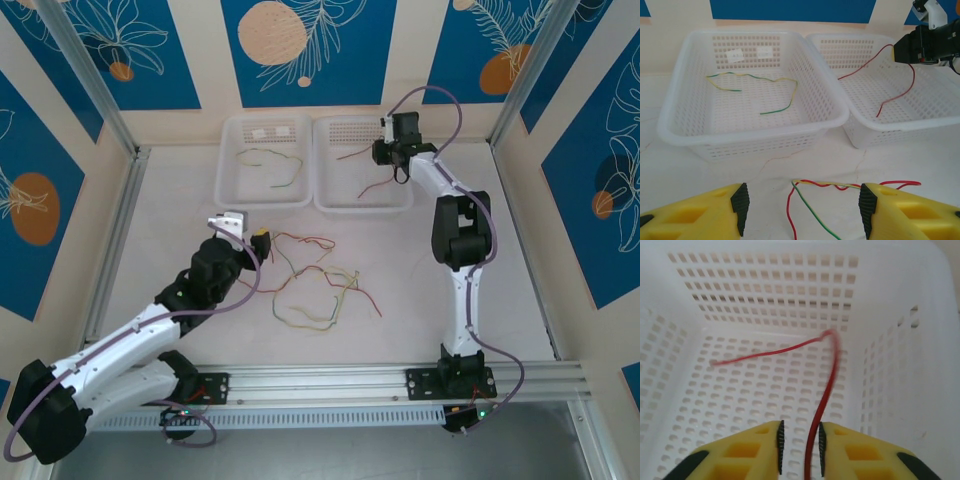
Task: Untangle the cables
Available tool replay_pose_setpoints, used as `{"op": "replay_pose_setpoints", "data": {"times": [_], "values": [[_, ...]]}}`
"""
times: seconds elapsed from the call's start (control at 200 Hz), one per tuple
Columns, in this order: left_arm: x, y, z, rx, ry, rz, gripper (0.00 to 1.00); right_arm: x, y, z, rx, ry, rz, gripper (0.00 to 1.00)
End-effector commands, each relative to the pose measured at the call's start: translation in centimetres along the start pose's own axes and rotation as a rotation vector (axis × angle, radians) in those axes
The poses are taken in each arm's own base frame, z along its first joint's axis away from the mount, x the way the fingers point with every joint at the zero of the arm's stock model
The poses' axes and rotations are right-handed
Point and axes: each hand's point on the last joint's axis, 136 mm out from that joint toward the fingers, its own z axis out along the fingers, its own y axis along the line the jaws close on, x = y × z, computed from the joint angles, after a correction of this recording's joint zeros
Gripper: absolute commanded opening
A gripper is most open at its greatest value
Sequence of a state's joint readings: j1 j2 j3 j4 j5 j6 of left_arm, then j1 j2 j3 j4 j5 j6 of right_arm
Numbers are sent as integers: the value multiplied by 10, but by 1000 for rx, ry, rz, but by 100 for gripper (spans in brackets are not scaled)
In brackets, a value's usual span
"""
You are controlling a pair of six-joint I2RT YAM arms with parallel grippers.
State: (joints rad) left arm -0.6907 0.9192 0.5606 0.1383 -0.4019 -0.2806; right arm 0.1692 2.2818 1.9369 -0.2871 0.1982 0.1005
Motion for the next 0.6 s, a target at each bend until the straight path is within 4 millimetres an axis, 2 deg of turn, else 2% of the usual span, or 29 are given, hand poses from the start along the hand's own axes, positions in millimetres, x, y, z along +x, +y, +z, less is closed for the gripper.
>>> {"op": "replay_pose_setpoints", "data": {"times": [0.0,0.135,0.155,0.19,0.195,0.215,0.235,0.295,0.33,0.44,0.535,0.595], "values": [[2,1,1,-16,4,18,62,-14,13,-18,24,-11,-68,39],[3,2,2,-24,11,24,62,-38,19,-41,97,-56,-133,55],[3,2,2,-25,11,24,62,-42,21,-46,102,-63,-143,60],[4,2,3,-24,14,25,62,-49,25,-55,108,-74,-161,62],[4,1,2,-24,14,25,62,-50,25,-56,110,-76,-163,64],[4,1,3,-23,16,26,62,-54,29,-62,112,-83,-178,82],[5,1,3,-23,17,25,62,-58,31,-67,118,-92,-192,87],[5,2,3,-28,20,28,63,-72,38,-85,151,-124,-239,90],[6,3,3,-34,21,29,63,-79,42,-95,168,-142,-265,95],[5,5,2,-43,22,36,63,-97,55,-134,171,-178,-286,96],[4,7,1,-52,28,41,64,-106,65,-172,130,-216,-249,96],[5,8,1,-58,29,34,67,-104,70,-198,80,-239,-205,96]]}}
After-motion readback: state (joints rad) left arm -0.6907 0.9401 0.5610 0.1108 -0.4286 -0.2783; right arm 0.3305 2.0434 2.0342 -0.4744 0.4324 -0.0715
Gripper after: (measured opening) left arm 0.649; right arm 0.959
